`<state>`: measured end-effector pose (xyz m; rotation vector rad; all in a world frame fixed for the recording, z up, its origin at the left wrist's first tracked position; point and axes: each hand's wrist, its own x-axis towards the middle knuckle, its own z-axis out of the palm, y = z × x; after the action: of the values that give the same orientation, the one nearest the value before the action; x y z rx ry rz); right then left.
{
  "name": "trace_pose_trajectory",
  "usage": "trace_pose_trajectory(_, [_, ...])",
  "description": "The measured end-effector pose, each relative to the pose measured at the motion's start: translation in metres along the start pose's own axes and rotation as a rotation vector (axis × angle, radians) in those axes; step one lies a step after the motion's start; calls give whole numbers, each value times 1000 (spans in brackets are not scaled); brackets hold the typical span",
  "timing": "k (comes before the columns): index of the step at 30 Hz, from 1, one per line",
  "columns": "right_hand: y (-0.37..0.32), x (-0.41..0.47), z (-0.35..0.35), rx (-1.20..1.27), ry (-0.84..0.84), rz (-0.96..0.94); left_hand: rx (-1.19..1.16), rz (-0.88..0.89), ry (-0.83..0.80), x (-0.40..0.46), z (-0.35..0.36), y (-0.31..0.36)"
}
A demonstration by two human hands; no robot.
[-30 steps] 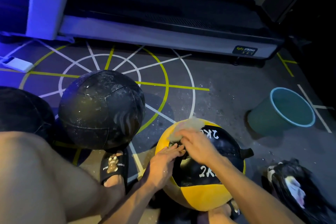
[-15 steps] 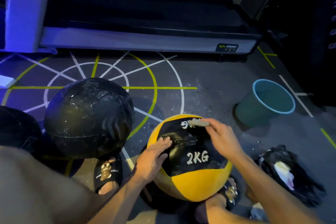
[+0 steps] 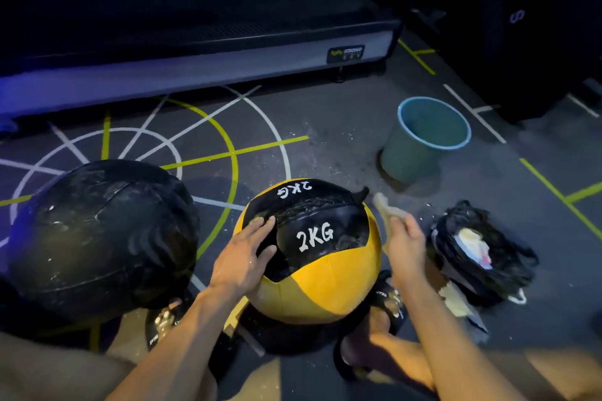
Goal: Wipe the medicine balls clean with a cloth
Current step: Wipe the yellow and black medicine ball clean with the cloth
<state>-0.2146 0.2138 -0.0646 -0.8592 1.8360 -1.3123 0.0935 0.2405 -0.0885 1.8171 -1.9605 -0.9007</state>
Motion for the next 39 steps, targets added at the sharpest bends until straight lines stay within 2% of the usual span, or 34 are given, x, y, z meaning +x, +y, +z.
trace_pose_trajectory(4, [14, -14, 25, -143, -176, -139, -4, 11, 13, 7, 3, -1])
trace_pose_trajectory(6, [26, -13, 28, -247, -160, -154, -17, 8, 30, 9, 2, -1])
trace_pose_trajectory(10, [41, -42, 43, -279, -29, -189, 2, -9, 51, 14, 6, 9])
trace_pose_trajectory(11, [42, -62, 51, -291, -64, -247, 0, -18, 55, 14, 7, 11])
trace_pose_trajectory(14, [47, -92, 50, -388, -361, -543, -19, -27, 60, 15, 6, 6])
trace_pose_trajectory(16, [57, -65, 34, -460, -381, -647, -11, -22, 62, 15, 4, 2])
trace_pose_trajectory(17, [57, -50, 26, -453, -310, -579, -5, -24, 59, 14, 4, 1])
trace_pose_trajectory(19, [54, -32, 19, -384, -101, -296, -7, -34, 71, 14, 4, 3])
trace_pose_trajectory(20, [51, -34, 22, -351, -12, -220, -12, -36, 82, 14, 4, 7])
trace_pose_trajectory(21, [45, -44, 32, -334, 21, -229, -14, -35, 89, 13, 5, 9])
trace_pose_trajectory(23, [36, -76, 56, -329, -80, -323, -5, -32, 96, 14, 8, 13])
trace_pose_trajectory(26, [39, -114, 73, -432, -414, -620, 0, -35, 115, 13, 9, 9])
trace_pose_trajectory(28, [42, -92, 56, -472, -477, -726, -22, -47, 103, 9, 4, 7])
trace_pose_trajectory(30, [44, -57, 32, -487, -361, -644, -27, -55, 87, 9, 0, 8])
trace_pose_trajectory(32, [46, -38, 18, -459, -137, -442, -18, -51, 83, 10, 1, 15])
trace_pose_trajectory(34, [47, -54, 36, -412, -26, -345, -15, -47, 88, 11, 4, 22])
trace_pose_trajectory(36, [44, -95, 61, -371, -170, -403, -16, -65, 93, 11, 4, 23])
trace_pose_trajectory(39, [48, -120, 59, -454, -521, -721, -11, -94, 122, 9, 4, 16])
